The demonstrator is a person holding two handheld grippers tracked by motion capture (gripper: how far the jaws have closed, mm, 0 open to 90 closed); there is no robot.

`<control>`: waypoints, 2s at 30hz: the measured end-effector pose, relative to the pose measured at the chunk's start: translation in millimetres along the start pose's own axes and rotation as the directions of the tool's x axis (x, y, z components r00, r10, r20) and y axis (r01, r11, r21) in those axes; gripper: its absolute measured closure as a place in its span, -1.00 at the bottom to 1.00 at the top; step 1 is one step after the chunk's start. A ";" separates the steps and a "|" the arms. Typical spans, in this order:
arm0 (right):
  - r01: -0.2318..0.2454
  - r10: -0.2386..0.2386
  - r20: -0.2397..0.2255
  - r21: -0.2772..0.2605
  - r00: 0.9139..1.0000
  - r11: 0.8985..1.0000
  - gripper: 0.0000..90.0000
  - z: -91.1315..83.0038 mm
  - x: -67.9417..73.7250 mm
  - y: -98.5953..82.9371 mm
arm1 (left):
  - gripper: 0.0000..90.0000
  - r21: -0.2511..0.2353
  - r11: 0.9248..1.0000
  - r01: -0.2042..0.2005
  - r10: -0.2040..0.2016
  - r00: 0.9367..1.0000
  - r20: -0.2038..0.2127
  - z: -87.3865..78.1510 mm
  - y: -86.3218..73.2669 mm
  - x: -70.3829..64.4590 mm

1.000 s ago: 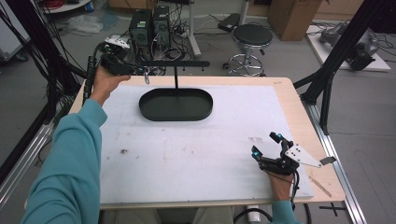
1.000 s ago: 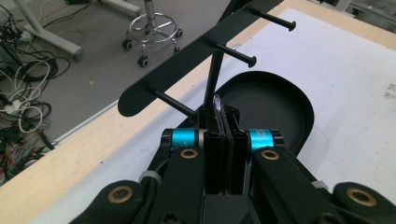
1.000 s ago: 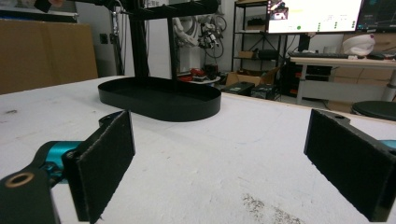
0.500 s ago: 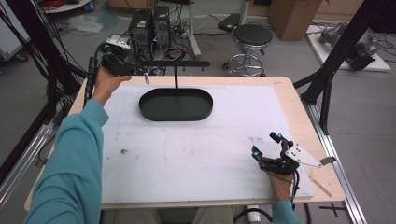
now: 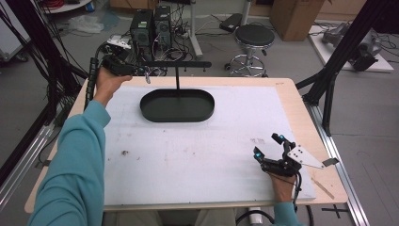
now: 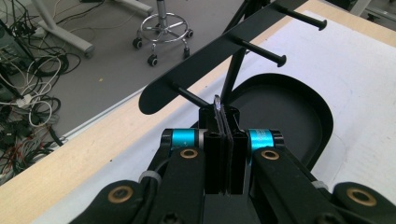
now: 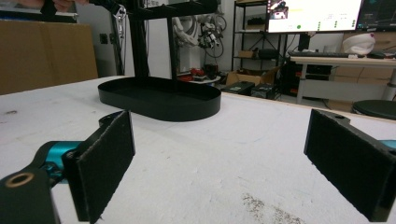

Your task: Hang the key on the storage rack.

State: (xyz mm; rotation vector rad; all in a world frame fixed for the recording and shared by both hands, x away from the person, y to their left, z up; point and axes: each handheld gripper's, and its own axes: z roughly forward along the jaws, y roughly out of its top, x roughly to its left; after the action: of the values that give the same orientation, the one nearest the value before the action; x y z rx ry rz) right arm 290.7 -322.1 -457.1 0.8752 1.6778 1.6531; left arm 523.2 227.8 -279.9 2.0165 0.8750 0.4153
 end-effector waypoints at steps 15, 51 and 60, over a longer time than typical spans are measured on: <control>0.000 0.000 0.001 -0.002 1.000 1.000 -0.82 -0.1 0.2 -0.1 | 0.88 -0.033 0.999 0.034 -0.036 0.996 -0.081 4.1 -0.4 1.6; 0.008 -0.008 0.001 -0.005 1.000 1.000 -0.82 -0.4 0.8 -0.2 | -0.96 -0.438 0.895 -0.088 0.058 0.995 -0.081 -88.7 -84.8 -56.3; 0.006 -0.006 0.004 -0.004 1.000 1.000 -0.82 0.0 1.3 0.0 | -0.96 -0.448 0.887 -0.108 0.099 0.994 -0.046 -101.7 -139.3 -92.2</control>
State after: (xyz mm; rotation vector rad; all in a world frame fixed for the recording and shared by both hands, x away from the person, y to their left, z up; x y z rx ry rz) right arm 290.0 -321.0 -457.1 0.8703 1.6720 1.6495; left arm 341.0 273.4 -334.4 1.6311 0.6136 0.6390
